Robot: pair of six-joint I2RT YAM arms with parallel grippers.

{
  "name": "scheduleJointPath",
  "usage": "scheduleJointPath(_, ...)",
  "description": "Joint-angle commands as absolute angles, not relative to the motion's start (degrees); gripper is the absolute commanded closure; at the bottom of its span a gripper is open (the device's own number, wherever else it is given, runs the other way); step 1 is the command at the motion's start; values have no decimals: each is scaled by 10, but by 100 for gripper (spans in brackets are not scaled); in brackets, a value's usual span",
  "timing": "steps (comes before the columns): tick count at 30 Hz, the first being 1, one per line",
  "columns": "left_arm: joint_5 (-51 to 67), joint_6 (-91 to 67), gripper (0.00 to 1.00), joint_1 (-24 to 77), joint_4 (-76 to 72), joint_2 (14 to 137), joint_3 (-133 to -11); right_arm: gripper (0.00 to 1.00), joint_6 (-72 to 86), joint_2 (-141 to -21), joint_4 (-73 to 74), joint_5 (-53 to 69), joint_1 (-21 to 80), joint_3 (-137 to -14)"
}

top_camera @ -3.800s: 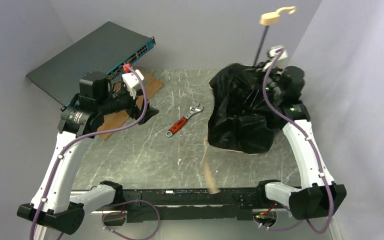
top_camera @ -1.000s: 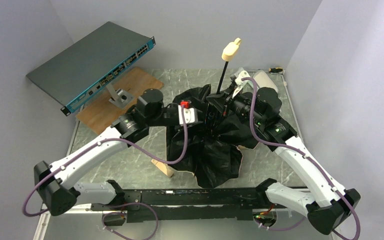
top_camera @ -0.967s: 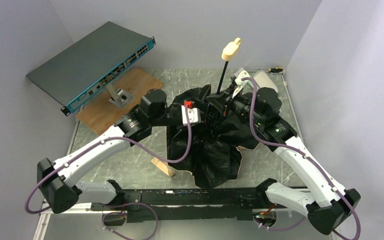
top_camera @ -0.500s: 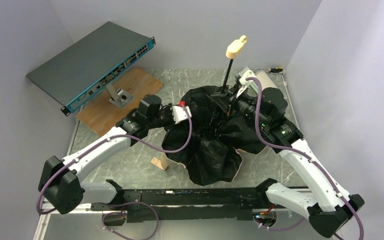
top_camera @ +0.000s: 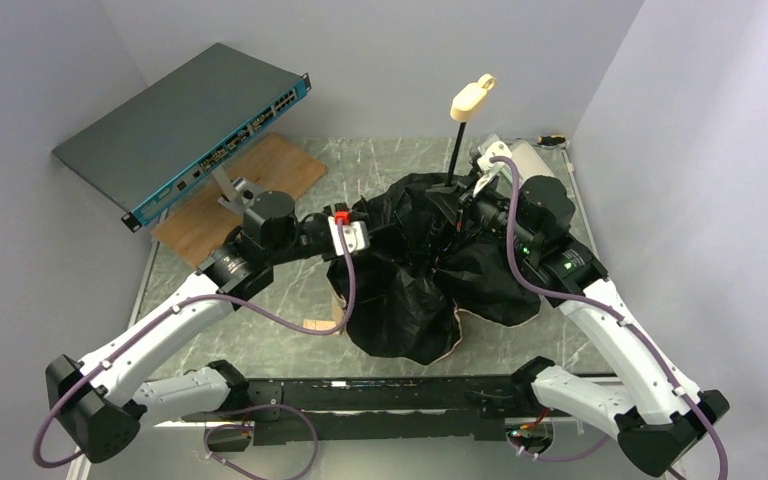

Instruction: Open the umbrella

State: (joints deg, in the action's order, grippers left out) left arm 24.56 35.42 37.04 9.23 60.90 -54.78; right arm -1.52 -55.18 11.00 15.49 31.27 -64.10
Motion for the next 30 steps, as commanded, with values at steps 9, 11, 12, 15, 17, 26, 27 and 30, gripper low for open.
scheduleJointPath(9,176,406,62,492,44,707,-667,100,-1,-552,57,167,315,-661)
scheduleJointPath(11,145,416,63,495,29,726,-661,100,16,-548,58,182,315,-667)
scheduleJointPath(12,126,423,63,495,20,734,-657,100,21,-546,57,190,315,-670)
scheduleJointPath(15,43,435,65,495,15,769,-657,100,24,-539,63,207,315,-681)
scheduleJointPath(17,3,443,66,487,20,787,-653,100,20,-535,77,210,315,-695)
scheduleJointPath(26,33,429,64,374,8,782,-554,100,5,-511,124,180,302,-710)
scheduleJointPath(27,44,424,63,363,5,781,-550,100,-7,-510,124,180,301,-704)
scheduleJointPath(30,93,393,55,356,4,758,-558,100,-11,-514,111,179,301,-686)
